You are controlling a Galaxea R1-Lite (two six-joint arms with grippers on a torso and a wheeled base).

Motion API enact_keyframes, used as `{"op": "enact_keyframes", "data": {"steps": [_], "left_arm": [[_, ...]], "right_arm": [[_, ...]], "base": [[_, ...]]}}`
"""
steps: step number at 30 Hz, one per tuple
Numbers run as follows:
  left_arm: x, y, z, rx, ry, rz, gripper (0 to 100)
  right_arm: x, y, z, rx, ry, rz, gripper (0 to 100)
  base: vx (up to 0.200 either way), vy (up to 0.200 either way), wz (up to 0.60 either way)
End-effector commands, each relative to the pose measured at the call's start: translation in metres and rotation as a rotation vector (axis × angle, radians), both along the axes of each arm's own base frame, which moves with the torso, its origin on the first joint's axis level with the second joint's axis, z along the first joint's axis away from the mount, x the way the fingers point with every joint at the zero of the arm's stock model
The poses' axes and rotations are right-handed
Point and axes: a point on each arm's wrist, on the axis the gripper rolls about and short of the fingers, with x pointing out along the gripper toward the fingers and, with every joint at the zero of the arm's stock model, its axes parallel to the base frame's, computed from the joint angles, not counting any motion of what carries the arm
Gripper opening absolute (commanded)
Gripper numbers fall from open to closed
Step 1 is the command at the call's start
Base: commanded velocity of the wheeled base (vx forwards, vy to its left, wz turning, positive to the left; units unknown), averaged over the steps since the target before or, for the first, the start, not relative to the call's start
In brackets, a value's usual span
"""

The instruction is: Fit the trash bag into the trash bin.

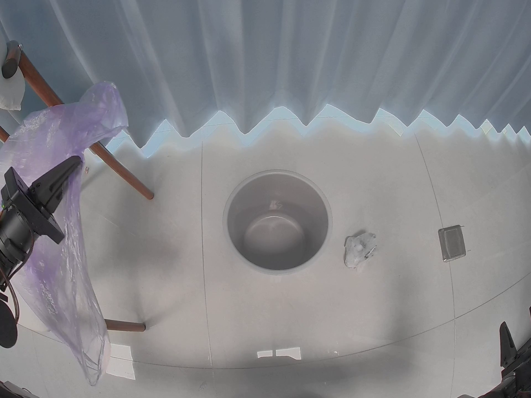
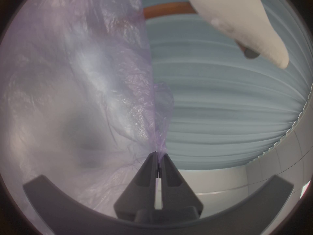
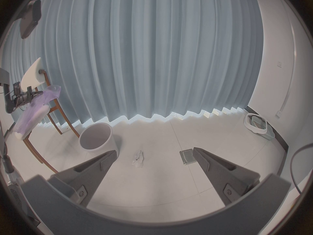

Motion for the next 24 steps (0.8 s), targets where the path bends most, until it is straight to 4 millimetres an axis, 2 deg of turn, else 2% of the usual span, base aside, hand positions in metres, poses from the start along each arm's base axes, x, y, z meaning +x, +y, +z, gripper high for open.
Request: {"op": "enact_keyframes", "data": {"steps": [1,9,10,16,20,22,24], "left_arm": [[-0.003,-0.026,-0.003,-0.011,0.013,-0.155,0],[-0.014,-0.057,0.011,0.055,-0.131,-0.304,0],[-0.02,-0.066,0.013,0.074,-0.176,-0.347,0],[-0.038,-0.085,0.024,0.059,-0.252,-0.488,0],[-0.031,-0.091,0.037,0.044,-0.292,-0.505,0],[-0.022,-0.095,0.041,0.044,-0.298,-0.501,0],[-0.022,-0.095,0.041,0.044,-0.298,-0.501,0]], "right_arm": [[0.0,0.0,-0.005,0.0,0.004,0.0,100],[0.0,0.0,-0.005,0.002,0.003,0.0,100],[0.0,0.0,-0.005,0.002,0.005,0.0,100],[0.0,0.0,-0.005,0.0,0.004,0.0,100],[0.0,0.0,-0.005,0.0,0.004,0.0,100],[0.0,0.0,-0.005,0.0,0.004,0.0,100],[0.0,0.0,-0.005,0.0,0.004,0.0,100]], "base": [[0.0,0.0,0.0],[0.0,0.0,0.0],[0.0,0.0,0.0],[0.0,0.0,0.0],[0.0,0.0,0.0],[0.0,0.0,0.0],[0.0,0.0,0.0]]}}
